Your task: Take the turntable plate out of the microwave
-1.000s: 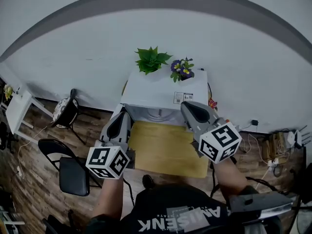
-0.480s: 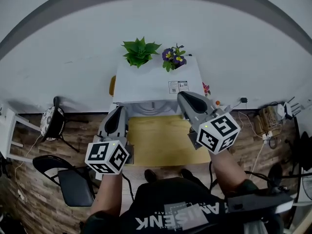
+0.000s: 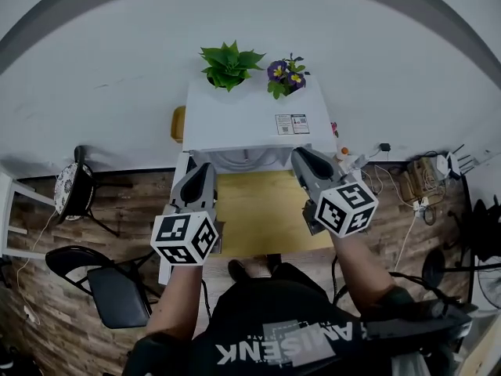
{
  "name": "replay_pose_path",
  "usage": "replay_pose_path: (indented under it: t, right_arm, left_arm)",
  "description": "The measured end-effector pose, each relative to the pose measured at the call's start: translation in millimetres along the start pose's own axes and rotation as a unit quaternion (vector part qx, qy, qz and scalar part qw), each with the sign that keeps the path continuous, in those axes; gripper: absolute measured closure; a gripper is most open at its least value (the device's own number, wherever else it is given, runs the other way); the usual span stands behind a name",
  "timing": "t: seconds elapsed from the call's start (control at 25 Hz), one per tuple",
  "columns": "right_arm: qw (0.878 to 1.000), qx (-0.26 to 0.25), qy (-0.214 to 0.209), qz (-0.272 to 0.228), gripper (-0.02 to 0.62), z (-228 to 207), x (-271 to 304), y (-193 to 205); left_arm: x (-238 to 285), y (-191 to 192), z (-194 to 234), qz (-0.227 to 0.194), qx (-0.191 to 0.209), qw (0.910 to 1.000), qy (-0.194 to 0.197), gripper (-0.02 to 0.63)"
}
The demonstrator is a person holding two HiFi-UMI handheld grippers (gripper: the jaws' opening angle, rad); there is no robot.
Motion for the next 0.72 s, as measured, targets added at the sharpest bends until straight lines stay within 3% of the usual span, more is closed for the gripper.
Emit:
replay_pose_path:
  t: [0.24, 0.36, 0.72]
  right_arm:
    - [0.999, 0.023, -0.008, 0.022, 0.558, -23, 13, 28]
    - [0.998, 0.039, -0.017, 0.037, 0.54, -33, 21, 47]
    - [0.991, 0.086, -0.019, 0.097, 0.439, -59, 39, 106]
  left_arm:
    - [14, 25, 7, 0.024, -0.029, 0.9993, -0.005, 0.603]
    - [22, 40, 9, 0.038, -0.045, 0.9982, -0.006, 0.538]
    - [46, 90, 15, 0.085, -0.094, 0.9917, -0.02, 0.526]
Point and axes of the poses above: the fingertips, and each gripper's own axes: x forward along the fingers, z to its left, y out of its underside, the point moved 9 cm from there along -x, backward along the fingers, and after that the axes turned 4 degrees about -y, right-handed, at the moved point
